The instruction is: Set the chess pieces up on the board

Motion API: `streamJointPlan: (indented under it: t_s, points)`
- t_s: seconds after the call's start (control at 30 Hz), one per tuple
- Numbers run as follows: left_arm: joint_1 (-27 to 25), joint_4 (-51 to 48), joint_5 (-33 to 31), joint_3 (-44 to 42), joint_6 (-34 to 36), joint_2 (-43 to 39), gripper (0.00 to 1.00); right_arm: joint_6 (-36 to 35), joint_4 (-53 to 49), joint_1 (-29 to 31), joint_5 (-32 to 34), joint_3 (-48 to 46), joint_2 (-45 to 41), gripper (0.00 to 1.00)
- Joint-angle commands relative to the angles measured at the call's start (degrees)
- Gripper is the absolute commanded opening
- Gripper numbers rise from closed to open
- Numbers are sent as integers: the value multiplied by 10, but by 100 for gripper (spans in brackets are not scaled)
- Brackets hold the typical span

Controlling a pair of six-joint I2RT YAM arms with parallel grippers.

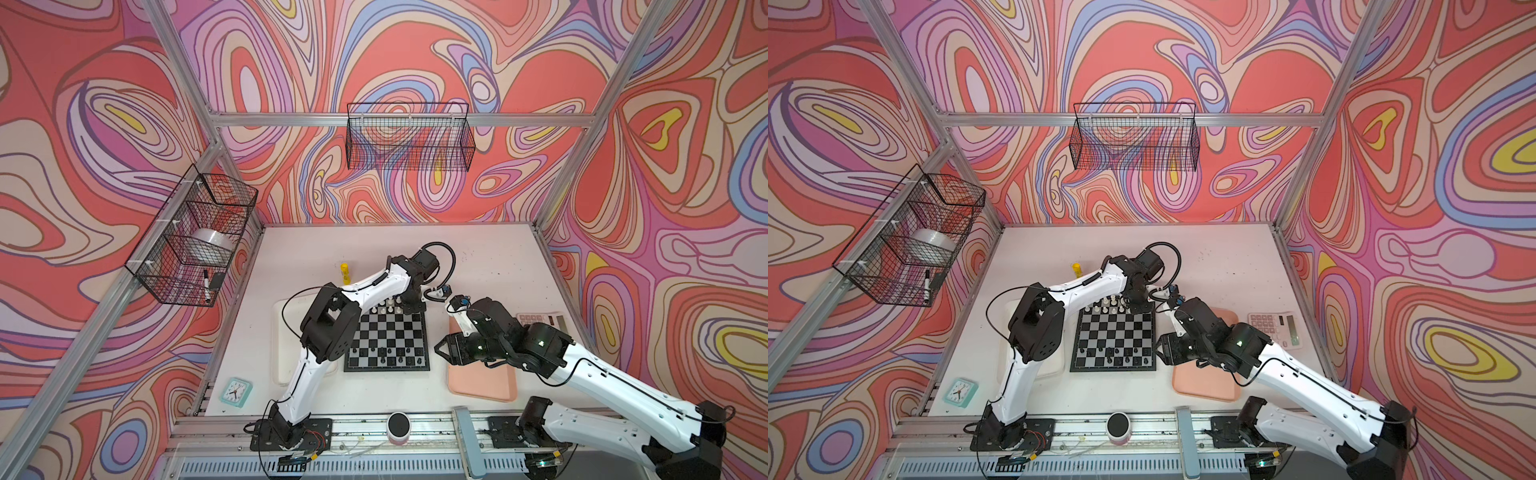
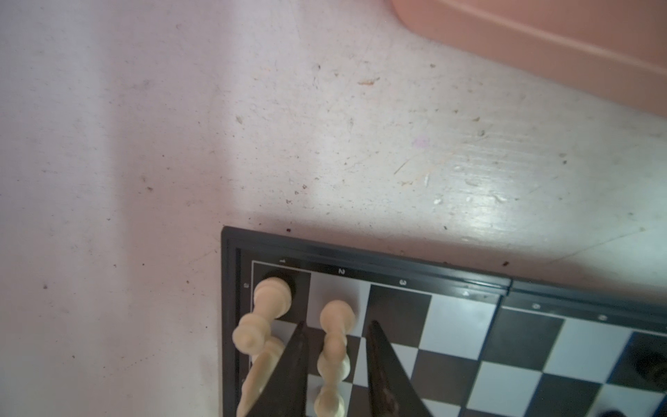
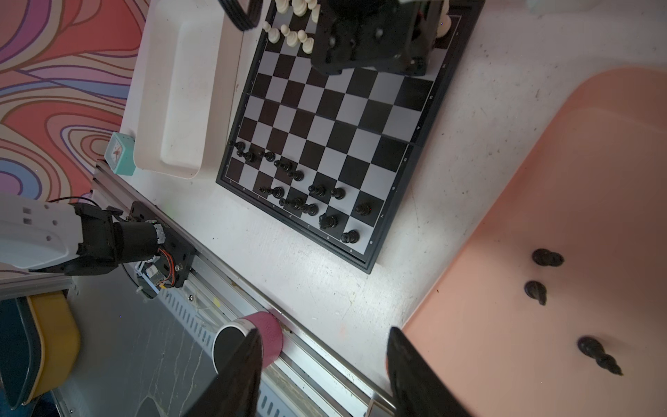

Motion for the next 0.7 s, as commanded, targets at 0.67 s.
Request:
streamJointPlan:
  t_s: [0.67]
  points:
    - [-7, -52, 26, 13, -28, -60, 30, 10, -65, -3, 52, 30, -4, 57]
